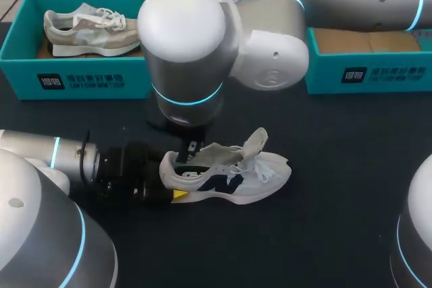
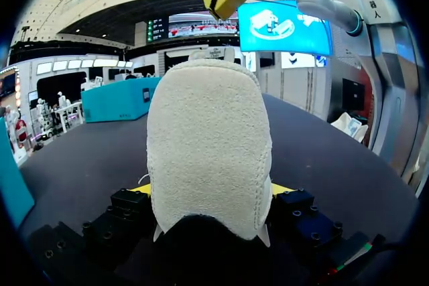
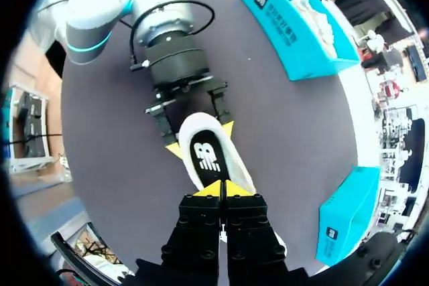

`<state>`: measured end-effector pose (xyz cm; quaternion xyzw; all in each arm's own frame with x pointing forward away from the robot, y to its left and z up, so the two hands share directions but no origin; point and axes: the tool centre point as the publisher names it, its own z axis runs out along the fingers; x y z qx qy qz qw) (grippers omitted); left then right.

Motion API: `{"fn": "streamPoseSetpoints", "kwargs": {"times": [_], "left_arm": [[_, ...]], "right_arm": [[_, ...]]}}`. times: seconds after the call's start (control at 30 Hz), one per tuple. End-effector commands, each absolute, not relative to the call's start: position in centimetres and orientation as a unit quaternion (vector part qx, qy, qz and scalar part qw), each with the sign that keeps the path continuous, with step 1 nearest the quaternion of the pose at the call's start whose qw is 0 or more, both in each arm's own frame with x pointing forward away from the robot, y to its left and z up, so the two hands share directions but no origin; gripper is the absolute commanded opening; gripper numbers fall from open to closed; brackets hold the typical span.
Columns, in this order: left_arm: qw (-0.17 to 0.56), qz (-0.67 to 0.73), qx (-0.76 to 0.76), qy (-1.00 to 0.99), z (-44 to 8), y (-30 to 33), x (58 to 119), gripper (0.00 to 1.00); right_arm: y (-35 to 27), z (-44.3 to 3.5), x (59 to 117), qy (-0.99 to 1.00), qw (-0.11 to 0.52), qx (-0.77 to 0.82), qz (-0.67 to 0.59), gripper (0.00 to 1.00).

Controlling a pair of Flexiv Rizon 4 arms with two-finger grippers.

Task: Take the shoe out of the shoebox, open the shoe tongue, remove and reinsert the insole, then place the shoe into the shoebox

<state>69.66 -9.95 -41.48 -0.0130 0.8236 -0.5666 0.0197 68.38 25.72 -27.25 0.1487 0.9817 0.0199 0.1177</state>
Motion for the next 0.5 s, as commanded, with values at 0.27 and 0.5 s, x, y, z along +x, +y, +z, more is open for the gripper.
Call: {"fn": "streamPoseSetpoints", "kwargs": {"times": [0.27, 0.5], "left_arm": [[0.02, -0.566, -0.013, 0.824, -41.6, -9.8, 69.5, 0.0], [0.02, -0.566, -0.013, 0.824, -41.6, -9.8, 69.5, 0.0]], "right_arm": [[25.5, -32.5, 69.1, 0.988, 0.067, 0.139, 0.012, 0.0], [25.1, -35.4, 70.6, 0.994, 0.038, 0.103, 0.014, 0.0]]}}
